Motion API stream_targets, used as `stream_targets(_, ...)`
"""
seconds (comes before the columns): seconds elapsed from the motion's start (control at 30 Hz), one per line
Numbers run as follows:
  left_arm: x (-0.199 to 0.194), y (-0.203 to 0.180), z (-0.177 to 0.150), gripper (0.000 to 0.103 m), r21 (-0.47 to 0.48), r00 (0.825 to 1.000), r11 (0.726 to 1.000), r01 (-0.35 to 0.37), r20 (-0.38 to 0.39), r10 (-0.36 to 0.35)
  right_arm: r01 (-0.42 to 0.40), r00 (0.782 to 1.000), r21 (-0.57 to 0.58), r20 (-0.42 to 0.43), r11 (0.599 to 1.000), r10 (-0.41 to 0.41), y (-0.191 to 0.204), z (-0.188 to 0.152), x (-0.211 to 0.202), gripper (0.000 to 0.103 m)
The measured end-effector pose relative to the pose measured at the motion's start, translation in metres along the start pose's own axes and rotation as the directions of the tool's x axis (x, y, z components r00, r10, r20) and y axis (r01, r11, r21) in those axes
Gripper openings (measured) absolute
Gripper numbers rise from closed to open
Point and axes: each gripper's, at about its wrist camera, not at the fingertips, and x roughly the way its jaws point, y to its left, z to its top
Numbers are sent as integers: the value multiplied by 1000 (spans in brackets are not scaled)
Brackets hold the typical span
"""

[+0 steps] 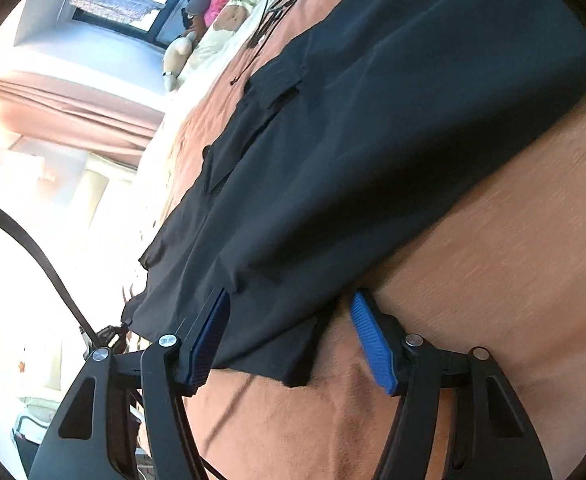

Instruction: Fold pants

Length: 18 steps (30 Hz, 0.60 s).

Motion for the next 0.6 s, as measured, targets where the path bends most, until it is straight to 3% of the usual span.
stream_targets(0.27,7,2,0,3,-6,1000,1000,-1,-5,1,-16,999,14,-30,1000,16,5,4,21,62)
stream_targets(0.33,6,2,0,3,-8,1000,1000,0,-4,0,-23,999,30,-27,999,24,4,6,16,49)
stream_targets(0.37,6,2,0,3,-10,1000,1000,1,-3,-1,-33,999,45,-41,998,35,3,6,19,22)
stream_targets(0.4,6,1,0,3,-13,1000,1000,3,-3,-3,-34,998,48,-53,998,37,1,4,18,9)
stream_targets(0.47,3,-1,-1,3,-5,1000,1000,1,-1,-1,19,999,23,-50,1000,-18,3,-2,20,7)
stream_targets(0.6,-8,-4,2,3,4,1000,1000,19,5,-19,-20,1000,21,-12,1000,21,8,-10,7,2)
